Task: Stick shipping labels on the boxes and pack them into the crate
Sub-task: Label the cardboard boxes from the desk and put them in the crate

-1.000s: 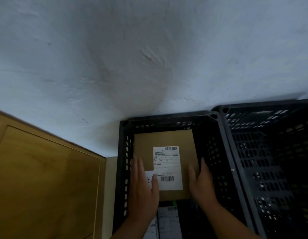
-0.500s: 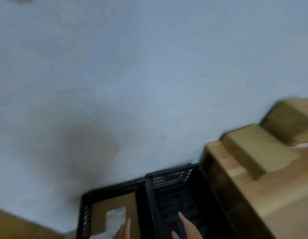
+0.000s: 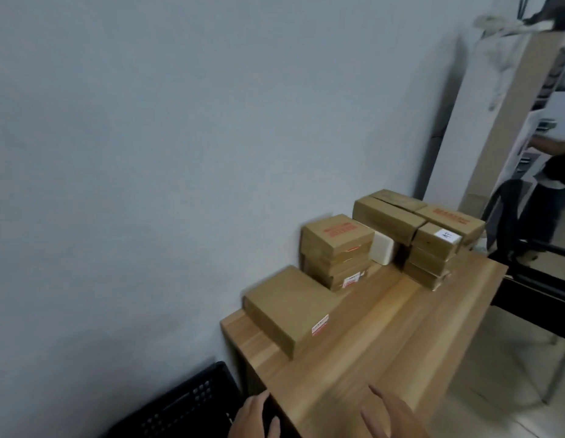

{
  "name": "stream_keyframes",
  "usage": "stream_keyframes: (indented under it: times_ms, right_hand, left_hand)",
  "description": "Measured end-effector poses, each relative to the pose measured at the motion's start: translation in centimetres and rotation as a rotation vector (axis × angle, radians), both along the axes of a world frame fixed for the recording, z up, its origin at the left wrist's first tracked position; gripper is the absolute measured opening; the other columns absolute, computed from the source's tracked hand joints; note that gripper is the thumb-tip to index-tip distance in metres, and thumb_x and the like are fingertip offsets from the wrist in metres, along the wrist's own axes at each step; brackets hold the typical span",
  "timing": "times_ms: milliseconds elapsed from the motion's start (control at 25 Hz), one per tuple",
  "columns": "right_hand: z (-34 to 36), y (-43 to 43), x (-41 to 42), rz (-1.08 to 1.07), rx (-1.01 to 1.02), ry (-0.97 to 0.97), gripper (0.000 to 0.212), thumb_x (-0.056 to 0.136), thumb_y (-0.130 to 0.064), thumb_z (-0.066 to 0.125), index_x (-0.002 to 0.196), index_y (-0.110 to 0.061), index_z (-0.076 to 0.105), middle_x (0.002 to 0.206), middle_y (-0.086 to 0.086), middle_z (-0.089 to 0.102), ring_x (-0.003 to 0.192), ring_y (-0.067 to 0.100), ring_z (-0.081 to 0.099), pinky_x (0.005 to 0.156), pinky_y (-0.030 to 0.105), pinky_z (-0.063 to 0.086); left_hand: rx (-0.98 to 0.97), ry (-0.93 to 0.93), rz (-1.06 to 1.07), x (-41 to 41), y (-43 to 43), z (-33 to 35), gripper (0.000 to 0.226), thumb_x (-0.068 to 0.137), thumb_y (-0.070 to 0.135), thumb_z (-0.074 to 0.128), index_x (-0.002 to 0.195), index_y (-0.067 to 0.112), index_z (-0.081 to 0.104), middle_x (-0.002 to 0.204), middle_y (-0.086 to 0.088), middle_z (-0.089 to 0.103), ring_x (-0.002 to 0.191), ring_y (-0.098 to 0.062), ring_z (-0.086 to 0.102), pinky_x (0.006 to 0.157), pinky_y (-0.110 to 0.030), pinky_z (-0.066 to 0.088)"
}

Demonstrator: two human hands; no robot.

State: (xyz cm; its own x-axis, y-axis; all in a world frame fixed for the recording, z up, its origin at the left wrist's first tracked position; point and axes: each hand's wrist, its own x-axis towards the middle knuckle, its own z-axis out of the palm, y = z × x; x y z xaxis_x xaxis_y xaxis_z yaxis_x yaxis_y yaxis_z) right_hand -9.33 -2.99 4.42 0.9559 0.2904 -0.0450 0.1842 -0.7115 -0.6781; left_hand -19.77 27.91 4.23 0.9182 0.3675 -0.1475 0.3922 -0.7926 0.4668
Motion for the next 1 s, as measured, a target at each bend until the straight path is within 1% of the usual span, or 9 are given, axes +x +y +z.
stream_keyframes:
  times_ms: [80,120,200,280,400,480,640,800,1000]
  right_hand:
    - [-0.3,-3.3,3.6,0.018,-0.024,0.016,0.057,0.086,-0.04,0.076,0.136,-0.024,0.057,0.133,-0.007,0.064,0.127,0.015,0.059,0.097,0.014,0.038]
    - [-0.1,-4.4,5.3,0.046,-0.064,0.037,0.057,0.087,-0.043,0.073,0.138,-0.026,0.054,0.135,-0.01,0.061,0.129,0.011,0.057,0.097,0.012,0.037]
    - [0.2,-5.2,9.2,0.099,-0.09,0.038,0.058,0.09,-0.044,0.069,0.141,-0.026,0.05,0.14,-0.009,0.059,0.133,0.01,0.053,0.103,0.014,0.037]
    - [1.1,-4.2,13.2,0.109,-0.076,0.065,0.058,0.091,-0.04,0.07,0.141,-0.021,0.051,0.141,-0.003,0.059,0.133,0.013,0.054,0.108,0.021,0.039]
    - [1.3,-1.8,17.8,0.156,-0.044,0.055,0.055,0.093,-0.037,0.068,0.143,-0.02,0.052,0.143,-0.003,0.057,0.134,0.014,0.051,0.111,0.028,0.038]
    - [1.2,-0.1,20.8,0.182,-0.047,0.07,0.055,0.096,-0.042,0.062,0.145,-0.02,0.048,0.145,-0.004,0.054,0.134,0.014,0.049,0.112,0.03,0.038]
    - [-0.3,3.5,26.0,0.265,-0.064,0.09,0.056,0.096,-0.049,0.058,0.145,-0.021,0.048,0.142,-0.006,0.056,0.13,0.012,0.051,0.106,0.029,0.041]
    - [-3.1,7.7,30.9,0.361,-0.001,0.167,0.046,0.096,-0.042,0.062,0.136,-0.021,0.057,0.13,-0.001,0.064,0.11,0.009,0.054,0.095,0.028,0.041]
    - [-7.0,12.4,36.6,0.391,-0.027,0.287,0.06,0.097,-0.043,0.061,0.143,-0.006,0.049,0.141,0.014,0.057,0.131,0.03,0.052,0.109,0.042,0.041]
  left_hand:
    - [-0.089,-0.009,-0.13,1.9,-3.7,-2.3,0.057,0.099,0.05,0.05,0.15,0.03,0.037,0.15,0.013,0.041,0.139,-0.003,0.041,0.11,-0.013,0.031]
    - [-0.36,-0.05,-0.04,2.0,-5.8,-2.9,0.056,0.102,0.05,0.046,0.152,0.027,0.034,0.152,0.01,0.039,0.141,-0.005,0.04,0.109,-0.013,0.03]
    - [-0.326,0.007,0.084,5.0,-7.9,-2.4,0.065,0.105,0.05,0.033,0.158,0.016,0.015,0.162,-0.002,0.021,0.149,-0.012,0.027,0.112,-0.016,0.024]
    - [-0.376,0.141,0.221,8.3,-8.1,-1.9,0.072,0.103,0.052,0.031,0.158,0.019,0.001,0.165,-0.004,0.0,0.151,-0.013,0.022,0.112,-0.015,0.023]
    - [-0.239,0.011,0.422,11.0,-7.1,-1.4,0.061,0.1,0.049,0.047,0.154,0.028,0.029,0.164,-0.005,0.024,0.141,-0.014,0.042,0.107,-0.018,0.036]
    - [-0.219,-0.083,0.497,13.3,-6.6,-1.9,0.055,0.099,0.045,0.054,0.15,0.028,0.04,0.157,0.001,0.041,0.139,-0.017,0.045,0.11,-0.027,0.038]
    - [-0.292,-0.117,0.586,17.5,-5.1,-2.3,0.058,0.1,0.042,0.055,0.152,0.021,0.04,0.157,0.0,0.043,0.143,-0.018,0.042,0.116,-0.031,0.035]
    - [-0.335,-0.065,0.726,20.1,-4.6,-4.1,0.063,0.101,0.049,0.05,0.156,0.022,0.034,0.16,0.001,0.039,0.146,-0.017,0.037,0.117,-0.033,0.034]
    - [-0.376,-0.067,0.891,22.4,-4.5,-5.7,0.068,0.101,0.053,0.05,0.158,0.021,0.032,0.161,0.001,0.037,0.147,-0.018,0.036,0.119,-0.035,0.033]
